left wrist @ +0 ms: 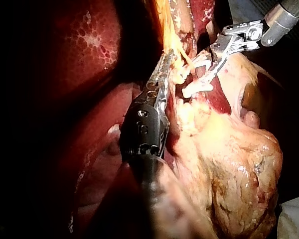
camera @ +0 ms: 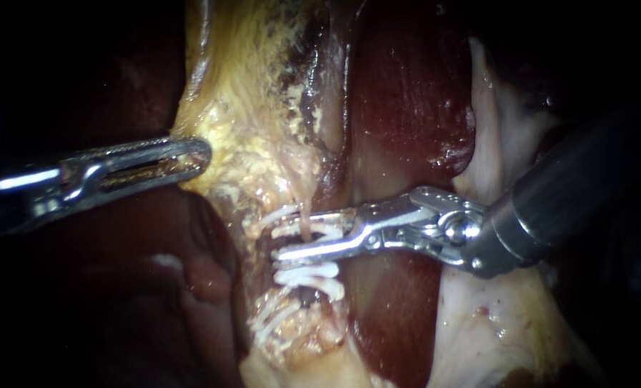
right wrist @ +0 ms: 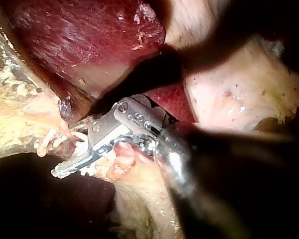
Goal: Clipping third clip right tube
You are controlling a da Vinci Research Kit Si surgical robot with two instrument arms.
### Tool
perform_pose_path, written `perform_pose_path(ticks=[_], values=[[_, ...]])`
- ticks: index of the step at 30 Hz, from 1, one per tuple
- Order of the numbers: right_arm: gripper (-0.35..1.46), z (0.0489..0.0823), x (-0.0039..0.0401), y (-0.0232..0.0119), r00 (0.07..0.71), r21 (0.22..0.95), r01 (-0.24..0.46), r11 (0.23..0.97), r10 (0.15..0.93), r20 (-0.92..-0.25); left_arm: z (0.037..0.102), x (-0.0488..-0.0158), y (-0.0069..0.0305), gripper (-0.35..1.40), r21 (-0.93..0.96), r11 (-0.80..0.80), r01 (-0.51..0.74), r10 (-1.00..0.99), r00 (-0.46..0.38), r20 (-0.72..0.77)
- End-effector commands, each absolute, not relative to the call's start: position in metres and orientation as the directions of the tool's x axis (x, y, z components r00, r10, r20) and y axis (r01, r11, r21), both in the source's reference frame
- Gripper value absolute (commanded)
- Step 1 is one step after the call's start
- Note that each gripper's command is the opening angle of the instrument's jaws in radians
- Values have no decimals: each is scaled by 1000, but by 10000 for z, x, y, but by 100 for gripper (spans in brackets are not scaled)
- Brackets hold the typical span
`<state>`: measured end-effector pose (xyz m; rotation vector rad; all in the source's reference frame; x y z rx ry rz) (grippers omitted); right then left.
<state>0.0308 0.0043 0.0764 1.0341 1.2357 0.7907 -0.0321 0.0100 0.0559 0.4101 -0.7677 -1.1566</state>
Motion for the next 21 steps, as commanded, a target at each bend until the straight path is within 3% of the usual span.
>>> perform_pose_path(ticks=[1, 3, 8, 21], values=[[11, 765, 307, 44, 181, 932, 50, 358, 915, -361, 559, -321, 100, -35, 653, 370, 661, -925, 193, 328], [-35, 768, 302, 45, 187, 931, 27, 363, 914, -361, 559, -321, 100, -35, 653, 370, 661, -925, 193, 328], [-35, 775, 292, 49, 232, 920, -70, 385, 904, -360, 559, -322, 100, -35, 653, 370, 661, -925, 193, 328], [-35, 775, 292, 46, 238, 919, -72, 387, 902, -361, 559, -322, 100, -35, 653, 369, 661, -925, 193, 327]])
